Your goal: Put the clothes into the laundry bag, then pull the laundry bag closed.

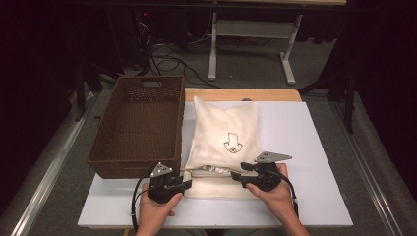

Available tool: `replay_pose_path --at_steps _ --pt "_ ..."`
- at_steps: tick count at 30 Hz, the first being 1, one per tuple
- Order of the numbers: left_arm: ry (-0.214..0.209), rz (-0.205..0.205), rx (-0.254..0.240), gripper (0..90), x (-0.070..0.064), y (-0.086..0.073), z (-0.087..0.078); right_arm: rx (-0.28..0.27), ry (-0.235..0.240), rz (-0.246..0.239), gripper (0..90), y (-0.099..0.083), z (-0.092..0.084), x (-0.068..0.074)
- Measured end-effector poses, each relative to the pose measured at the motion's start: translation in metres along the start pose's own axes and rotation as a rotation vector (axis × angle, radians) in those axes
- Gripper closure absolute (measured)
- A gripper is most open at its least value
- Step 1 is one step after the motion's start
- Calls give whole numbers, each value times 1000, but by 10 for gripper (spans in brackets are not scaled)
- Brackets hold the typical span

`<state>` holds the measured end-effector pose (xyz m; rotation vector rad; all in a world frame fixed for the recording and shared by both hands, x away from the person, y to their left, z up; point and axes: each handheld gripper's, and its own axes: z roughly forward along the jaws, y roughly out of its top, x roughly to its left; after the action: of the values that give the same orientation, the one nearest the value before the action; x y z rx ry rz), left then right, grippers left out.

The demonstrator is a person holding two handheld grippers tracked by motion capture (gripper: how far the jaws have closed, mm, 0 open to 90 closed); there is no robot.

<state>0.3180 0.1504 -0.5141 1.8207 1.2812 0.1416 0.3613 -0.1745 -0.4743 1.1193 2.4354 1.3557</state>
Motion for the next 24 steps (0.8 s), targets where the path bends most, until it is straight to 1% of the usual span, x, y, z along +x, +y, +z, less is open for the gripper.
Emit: replay_pose_path --at_steps 2,3,4,5,6,7,9,10,12,14,16,17,18,20,21,22,23,24 --pt "-16 -13 1 702 2 0 0 -28 -21 -16 315 4 -6 8" --pt "-18 -21 4 744 2 1 0 -36 -28 -19 289 6 -7 11" --pt "-18 -21 4 783 2 1 0 -48 -34 -25 270 8 -8 14" --pt "-26 -31 -7 818 2 1 -2 -54 -33 -30 254 11 -10 18" --pt "-21 -21 -13 833 0 1 -3 -65 -35 -28 248 13 -10 21" --pt "-8 4 -14 845 -2 2 -5 -71 -36 -32 251 15 -11 23" --pt "-8 25 -35 860 -7 3 -8 -83 -50 -32 256 19 -11 29" --pt "-8 36 -46 863 -9 3 -10 -90 -58 -32 266 21 -10 31" --pt "-13 59 -54 867 -15 4 -11 -104 -52 -37 291 26 -6 38" --pt "-12 80 -57 867 -19 4 -11 -115 -36 -44 319 29 -2 45" --pt "-13 84 -61 867 -21 3 -12 -123 -14 -64 382 33 3 54" --pt "-16 83 -62 867 -21 2 -12 -122 -3 -83 401 35 7 58" --pt "-18 84 -64 867 -21 1 -11 -117 4 -91 422 37 9 62" --pt "-21 82 -68 868 -23 -1 -11 -111 41 -116 481 41 19 70" --pt "-21 82 -68 868 -23 -1 -11 -111 41 -116 481 41 19 70" --pt "-23 82 -67 868 -24 -1 -11 -101 41 -125 519 43 24 74" --pt "-23 90 -70 868 -26 -1 -11 -81 58 -130 565 45 33 78" --pt "-25 91 -70 868 -27 -2 -11 -71 61 -139 585 46 37 80"
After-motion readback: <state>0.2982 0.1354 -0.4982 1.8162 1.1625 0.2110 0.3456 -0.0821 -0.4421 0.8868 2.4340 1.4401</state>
